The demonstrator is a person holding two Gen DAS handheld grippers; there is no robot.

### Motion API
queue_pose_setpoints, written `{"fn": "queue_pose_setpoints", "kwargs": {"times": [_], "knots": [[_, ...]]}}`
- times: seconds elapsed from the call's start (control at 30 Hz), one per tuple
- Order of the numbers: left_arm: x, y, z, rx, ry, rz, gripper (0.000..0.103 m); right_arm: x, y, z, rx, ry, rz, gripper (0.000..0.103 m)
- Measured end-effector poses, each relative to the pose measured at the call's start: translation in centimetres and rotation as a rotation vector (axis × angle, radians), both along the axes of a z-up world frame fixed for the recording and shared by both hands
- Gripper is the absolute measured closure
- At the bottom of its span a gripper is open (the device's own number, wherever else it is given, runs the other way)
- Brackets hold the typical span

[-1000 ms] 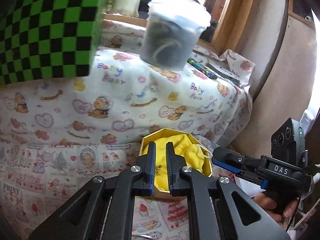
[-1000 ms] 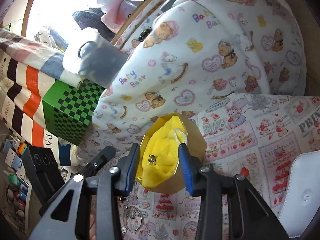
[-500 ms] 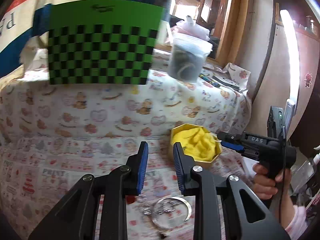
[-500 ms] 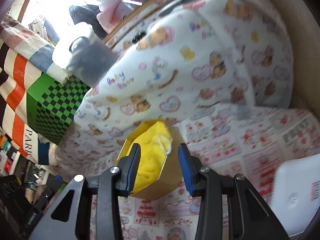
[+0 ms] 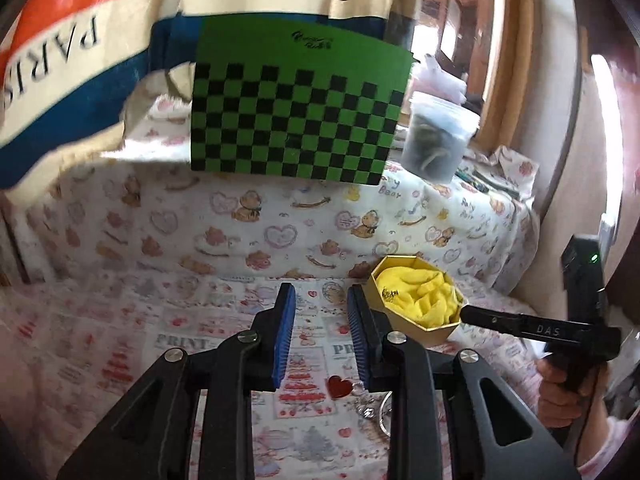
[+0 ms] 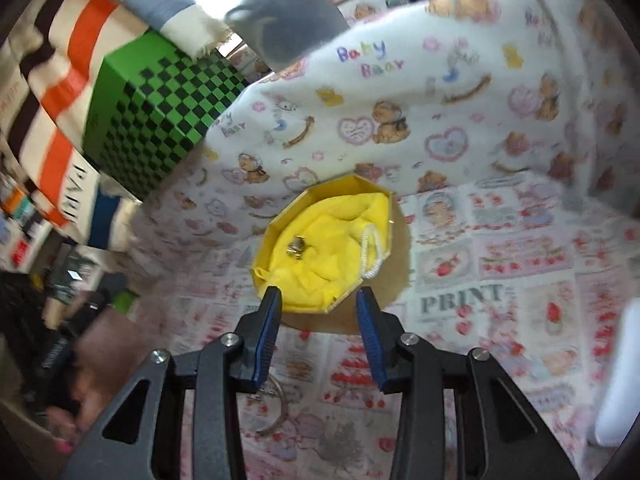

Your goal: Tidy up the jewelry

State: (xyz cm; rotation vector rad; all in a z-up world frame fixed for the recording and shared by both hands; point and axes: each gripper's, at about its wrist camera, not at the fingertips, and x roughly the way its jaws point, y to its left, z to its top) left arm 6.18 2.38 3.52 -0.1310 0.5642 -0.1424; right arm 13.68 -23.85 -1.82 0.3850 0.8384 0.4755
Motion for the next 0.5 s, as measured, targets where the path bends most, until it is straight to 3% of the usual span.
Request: {"fn": "queue_pose_setpoints", "kwargs": {"times": [0.17, 0.33, 0.5], "knots": [[-0.3, -0.5, -0.6, 0.044, 0.053, 0.001, 0.072, -2.0, 1.7, 1.0, -0.056, -0.018, 0.003, 0.066], [0.5, -0.6, -3.1, 0.02, 0.125, -0.041, 0.072, -2.9, 3.2, 0.9, -0.131, -0.038, -0.004, 0.065], [2.6, -0.5, -6.6, -0.113, 0.282, -0.115, 0.072, -3.1, 3.7, 0.8, -0.172, -0.047, -0.015, 0.062]]}}
